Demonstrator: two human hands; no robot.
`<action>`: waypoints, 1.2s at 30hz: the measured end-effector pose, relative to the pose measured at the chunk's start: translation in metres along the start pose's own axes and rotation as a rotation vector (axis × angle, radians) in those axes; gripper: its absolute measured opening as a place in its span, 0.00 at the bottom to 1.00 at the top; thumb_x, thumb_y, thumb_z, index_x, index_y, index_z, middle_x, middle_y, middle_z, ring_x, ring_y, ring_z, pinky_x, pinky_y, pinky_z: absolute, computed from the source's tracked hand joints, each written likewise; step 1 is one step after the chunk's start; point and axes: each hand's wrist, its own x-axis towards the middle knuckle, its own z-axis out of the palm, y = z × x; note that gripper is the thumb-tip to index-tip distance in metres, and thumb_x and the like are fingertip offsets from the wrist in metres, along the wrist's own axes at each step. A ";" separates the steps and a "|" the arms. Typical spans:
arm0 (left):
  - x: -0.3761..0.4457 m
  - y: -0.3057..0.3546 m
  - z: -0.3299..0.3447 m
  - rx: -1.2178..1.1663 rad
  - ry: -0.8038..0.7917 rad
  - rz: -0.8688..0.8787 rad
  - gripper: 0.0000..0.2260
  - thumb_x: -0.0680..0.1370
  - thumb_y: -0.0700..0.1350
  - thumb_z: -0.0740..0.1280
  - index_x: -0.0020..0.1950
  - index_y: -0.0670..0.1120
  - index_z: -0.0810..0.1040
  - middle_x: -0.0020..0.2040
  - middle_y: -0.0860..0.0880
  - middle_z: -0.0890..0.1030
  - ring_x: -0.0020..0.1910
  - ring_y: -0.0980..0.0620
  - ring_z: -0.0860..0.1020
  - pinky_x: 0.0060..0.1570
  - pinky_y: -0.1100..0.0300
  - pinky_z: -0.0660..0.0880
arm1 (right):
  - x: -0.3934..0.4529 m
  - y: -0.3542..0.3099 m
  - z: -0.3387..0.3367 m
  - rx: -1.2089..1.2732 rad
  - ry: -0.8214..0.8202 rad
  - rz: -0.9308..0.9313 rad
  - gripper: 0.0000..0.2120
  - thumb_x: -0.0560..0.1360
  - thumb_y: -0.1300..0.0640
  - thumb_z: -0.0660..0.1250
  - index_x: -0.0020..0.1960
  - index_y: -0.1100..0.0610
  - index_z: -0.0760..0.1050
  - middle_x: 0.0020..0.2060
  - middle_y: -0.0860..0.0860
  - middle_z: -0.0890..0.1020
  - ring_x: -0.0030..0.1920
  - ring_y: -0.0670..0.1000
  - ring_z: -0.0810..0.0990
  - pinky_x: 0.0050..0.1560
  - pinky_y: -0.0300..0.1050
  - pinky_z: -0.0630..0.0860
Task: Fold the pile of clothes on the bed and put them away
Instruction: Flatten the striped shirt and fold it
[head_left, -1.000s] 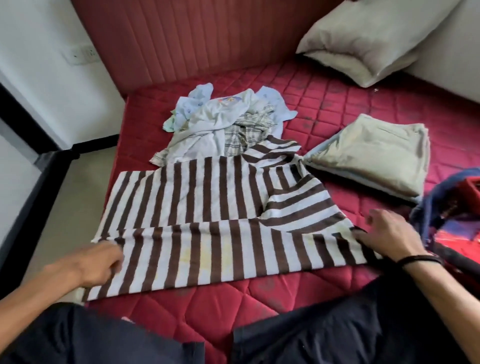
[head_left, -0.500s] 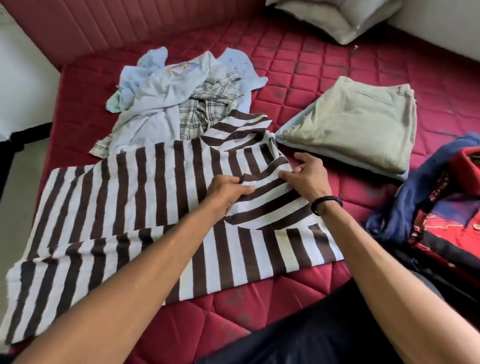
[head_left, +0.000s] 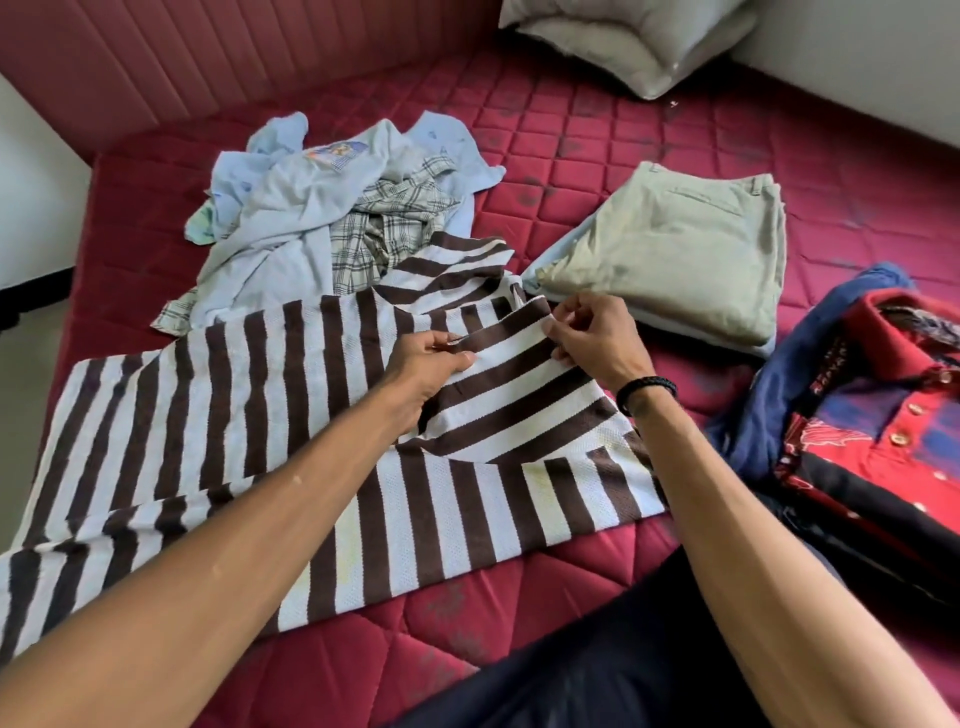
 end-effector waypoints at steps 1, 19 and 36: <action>-0.005 0.001 -0.005 0.035 -0.018 0.096 0.12 0.74 0.37 0.78 0.54 0.48 0.82 0.51 0.48 0.85 0.51 0.52 0.84 0.54 0.61 0.81 | -0.004 -0.005 -0.008 0.078 -0.043 0.014 0.05 0.77 0.61 0.74 0.49 0.61 0.79 0.41 0.57 0.86 0.36 0.54 0.87 0.40 0.50 0.85; -0.041 -0.044 -0.047 0.984 -0.269 0.233 0.23 0.75 0.55 0.77 0.68 0.53 0.79 0.65 0.52 0.79 0.65 0.50 0.75 0.67 0.50 0.73 | -0.049 0.014 -0.021 -0.637 -0.558 -0.146 0.20 0.66 0.54 0.83 0.56 0.48 0.84 0.49 0.47 0.83 0.42 0.43 0.79 0.43 0.34 0.73; -0.102 -0.120 0.027 1.147 -0.039 0.762 0.24 0.87 0.61 0.50 0.81 0.56 0.60 0.84 0.49 0.55 0.84 0.50 0.49 0.81 0.42 0.51 | -0.023 0.035 0.034 -0.961 -0.047 -0.155 0.14 0.75 0.56 0.67 0.60 0.57 0.78 0.69 0.67 0.75 0.72 0.66 0.72 0.68 0.58 0.64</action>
